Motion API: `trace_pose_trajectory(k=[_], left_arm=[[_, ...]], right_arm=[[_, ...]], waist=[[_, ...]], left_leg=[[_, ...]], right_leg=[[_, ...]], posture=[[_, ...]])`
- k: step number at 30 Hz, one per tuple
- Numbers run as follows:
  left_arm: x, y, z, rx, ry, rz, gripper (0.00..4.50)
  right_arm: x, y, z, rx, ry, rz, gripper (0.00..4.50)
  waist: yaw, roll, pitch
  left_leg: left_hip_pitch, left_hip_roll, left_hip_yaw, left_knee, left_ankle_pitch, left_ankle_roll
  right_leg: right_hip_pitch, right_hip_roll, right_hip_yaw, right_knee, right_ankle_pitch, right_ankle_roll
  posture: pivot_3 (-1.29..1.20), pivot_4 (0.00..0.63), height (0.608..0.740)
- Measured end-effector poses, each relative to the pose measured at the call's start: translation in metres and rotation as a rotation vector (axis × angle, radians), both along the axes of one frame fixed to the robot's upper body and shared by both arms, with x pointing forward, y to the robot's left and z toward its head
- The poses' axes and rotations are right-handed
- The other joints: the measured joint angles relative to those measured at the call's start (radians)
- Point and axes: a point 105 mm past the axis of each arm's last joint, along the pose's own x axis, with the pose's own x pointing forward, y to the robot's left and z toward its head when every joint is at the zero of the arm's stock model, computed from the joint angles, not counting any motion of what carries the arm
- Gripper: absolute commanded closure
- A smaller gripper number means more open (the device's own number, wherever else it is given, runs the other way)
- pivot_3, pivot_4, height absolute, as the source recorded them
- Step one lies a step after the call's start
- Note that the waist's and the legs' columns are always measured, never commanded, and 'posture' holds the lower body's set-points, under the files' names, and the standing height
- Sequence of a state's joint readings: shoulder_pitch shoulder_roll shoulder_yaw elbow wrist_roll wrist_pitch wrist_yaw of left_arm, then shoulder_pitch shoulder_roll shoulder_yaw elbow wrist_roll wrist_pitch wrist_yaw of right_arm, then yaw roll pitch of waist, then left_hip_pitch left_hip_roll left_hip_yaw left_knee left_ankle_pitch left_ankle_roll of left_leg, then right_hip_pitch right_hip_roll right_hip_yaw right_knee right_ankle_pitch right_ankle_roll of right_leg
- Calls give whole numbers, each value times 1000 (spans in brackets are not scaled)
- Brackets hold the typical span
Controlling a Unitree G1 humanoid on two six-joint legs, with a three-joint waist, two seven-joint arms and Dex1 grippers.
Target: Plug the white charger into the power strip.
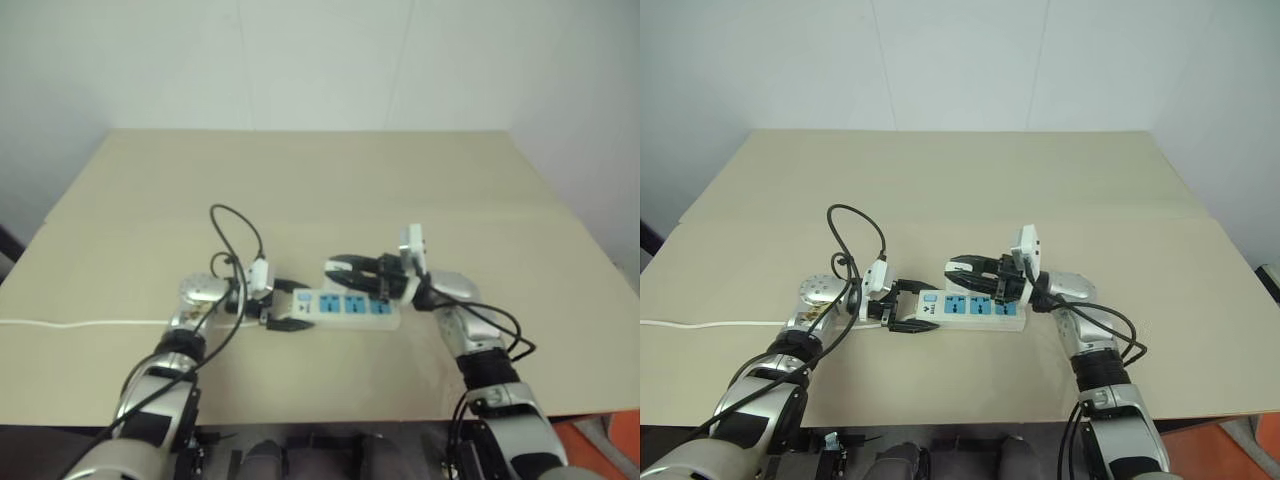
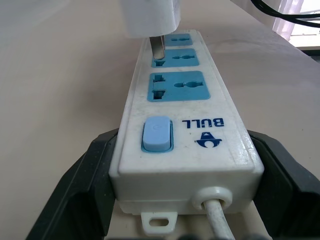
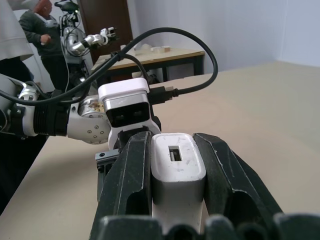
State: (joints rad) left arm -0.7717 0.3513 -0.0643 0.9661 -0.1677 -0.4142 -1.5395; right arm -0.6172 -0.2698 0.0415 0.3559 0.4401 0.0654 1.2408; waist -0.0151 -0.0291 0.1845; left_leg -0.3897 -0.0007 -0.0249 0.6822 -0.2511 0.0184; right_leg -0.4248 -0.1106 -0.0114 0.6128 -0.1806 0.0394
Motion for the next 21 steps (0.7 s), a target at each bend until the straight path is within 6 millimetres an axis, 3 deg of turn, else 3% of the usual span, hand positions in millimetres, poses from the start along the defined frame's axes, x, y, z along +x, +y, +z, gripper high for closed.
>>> trace_pose_trajectory(k=[21], left_arm=[[-2, 1, -2, -3, 2, 3, 1192]], right_arm=[[6, 7, -15, -31, 21, 42, 3393]], waist=[[-1, 0, 0]], left_leg=[[0, 0, 0, 0, 0, 0]], right_leg=[[0, 0, 0, 0, 0, 0]], posture=[[0, 150, 740]])
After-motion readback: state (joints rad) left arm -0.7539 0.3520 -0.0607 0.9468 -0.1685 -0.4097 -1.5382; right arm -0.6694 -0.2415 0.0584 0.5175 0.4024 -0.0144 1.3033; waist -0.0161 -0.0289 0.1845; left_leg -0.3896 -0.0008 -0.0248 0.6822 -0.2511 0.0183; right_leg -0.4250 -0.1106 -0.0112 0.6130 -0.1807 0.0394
